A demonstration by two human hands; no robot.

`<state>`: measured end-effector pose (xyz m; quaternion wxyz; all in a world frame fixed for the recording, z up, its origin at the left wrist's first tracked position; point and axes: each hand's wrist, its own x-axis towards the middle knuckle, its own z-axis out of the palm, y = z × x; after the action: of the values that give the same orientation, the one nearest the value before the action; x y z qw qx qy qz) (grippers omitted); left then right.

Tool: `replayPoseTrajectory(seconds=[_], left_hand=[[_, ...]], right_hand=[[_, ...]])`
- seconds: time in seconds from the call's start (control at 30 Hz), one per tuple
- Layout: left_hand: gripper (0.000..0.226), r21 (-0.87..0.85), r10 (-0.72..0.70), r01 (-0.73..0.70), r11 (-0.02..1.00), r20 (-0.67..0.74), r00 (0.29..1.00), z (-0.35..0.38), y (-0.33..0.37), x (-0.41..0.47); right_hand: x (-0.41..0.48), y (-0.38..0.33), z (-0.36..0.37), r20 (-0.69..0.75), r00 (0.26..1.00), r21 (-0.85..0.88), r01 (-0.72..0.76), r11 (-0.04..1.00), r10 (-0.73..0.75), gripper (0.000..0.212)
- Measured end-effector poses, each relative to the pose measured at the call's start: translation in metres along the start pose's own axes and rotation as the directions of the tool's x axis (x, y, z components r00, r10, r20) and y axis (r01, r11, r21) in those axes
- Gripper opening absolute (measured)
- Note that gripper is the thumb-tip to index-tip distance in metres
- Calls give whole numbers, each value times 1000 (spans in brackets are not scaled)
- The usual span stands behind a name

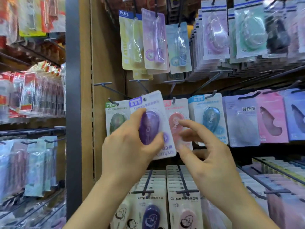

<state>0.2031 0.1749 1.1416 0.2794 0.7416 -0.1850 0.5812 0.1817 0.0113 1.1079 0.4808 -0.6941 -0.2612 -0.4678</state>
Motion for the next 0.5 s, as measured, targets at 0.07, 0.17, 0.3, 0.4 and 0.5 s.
replayPoseTrajectory(seconds=[0.07,0.17,0.3,0.4,0.5], left_hand=[[60,38,-19,19,999,-3,1000,2,-3,13],[59,85,-22,19,996,29,999,6,-8,21],[65,145,-8,-1,989,65,998,11,-10,23],[68,197,-10,-8,980,90,996,14,-11,23],[68,248,-9,-18,968,109,994,15,-15,24]], right_hand=[[5,5,-3,-12,997,-258,70,964,-75,45],[13,8,-2,32,996,-469,88,879,-82,56],[25,9,2,81,996,-539,72,839,-34,63],[37,7,3,95,995,-546,80,834,-33,64],[49,4,5,106,992,-508,115,854,-70,67]])
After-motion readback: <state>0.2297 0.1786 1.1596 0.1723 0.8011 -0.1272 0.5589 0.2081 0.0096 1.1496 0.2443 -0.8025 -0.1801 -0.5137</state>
